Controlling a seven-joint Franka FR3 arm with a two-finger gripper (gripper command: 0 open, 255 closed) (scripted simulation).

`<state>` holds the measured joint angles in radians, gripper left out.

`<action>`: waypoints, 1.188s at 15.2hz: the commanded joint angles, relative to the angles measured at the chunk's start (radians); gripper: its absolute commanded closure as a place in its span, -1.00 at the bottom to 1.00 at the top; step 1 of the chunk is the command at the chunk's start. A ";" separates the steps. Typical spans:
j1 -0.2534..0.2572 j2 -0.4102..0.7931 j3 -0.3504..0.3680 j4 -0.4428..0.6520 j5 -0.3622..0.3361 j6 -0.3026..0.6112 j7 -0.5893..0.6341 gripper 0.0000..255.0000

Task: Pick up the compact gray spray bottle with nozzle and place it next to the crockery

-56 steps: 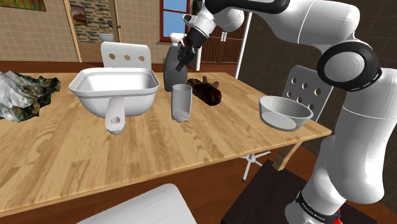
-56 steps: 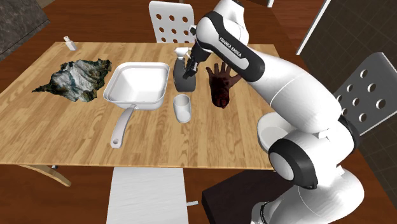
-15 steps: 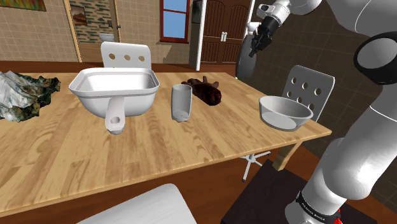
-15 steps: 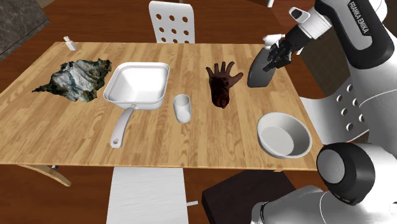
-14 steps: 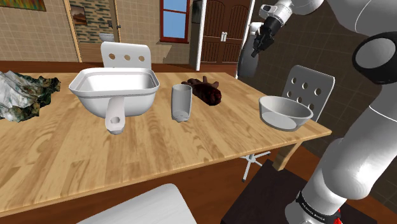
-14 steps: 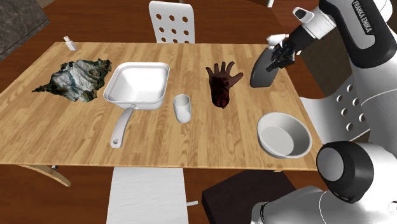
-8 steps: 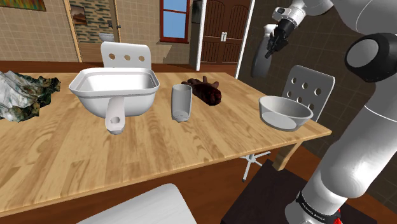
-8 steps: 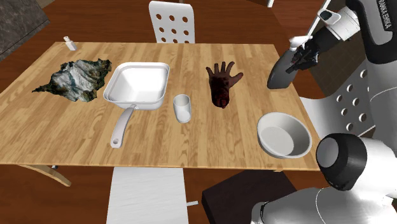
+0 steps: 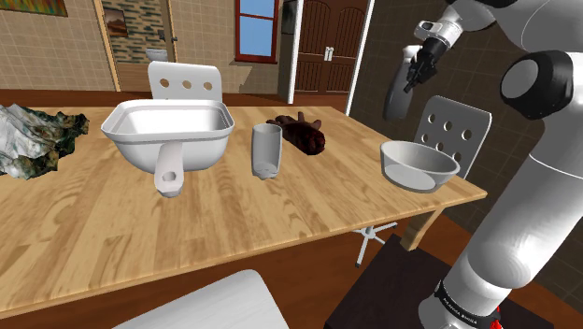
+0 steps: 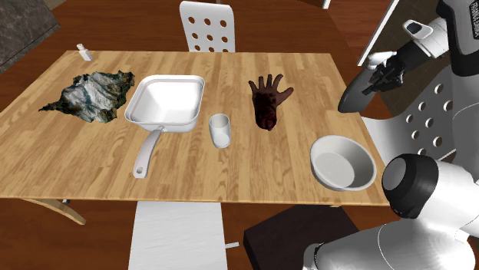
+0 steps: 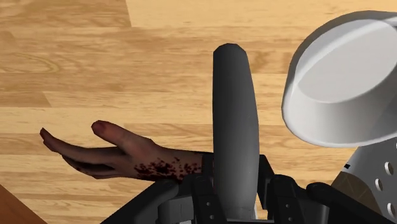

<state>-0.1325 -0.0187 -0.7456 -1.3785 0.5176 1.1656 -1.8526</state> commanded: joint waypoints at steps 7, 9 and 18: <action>0.017 -0.072 0.029 -0.174 -0.061 0.126 -0.023 1.00; 0.019 -0.085 0.035 -0.213 -0.072 0.155 -0.029 1.00; 0.019 -0.126 0.052 -0.369 -0.103 0.277 -0.063 1.00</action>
<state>-0.1127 -0.1444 -0.6941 -1.7343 0.4158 1.4308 -1.9103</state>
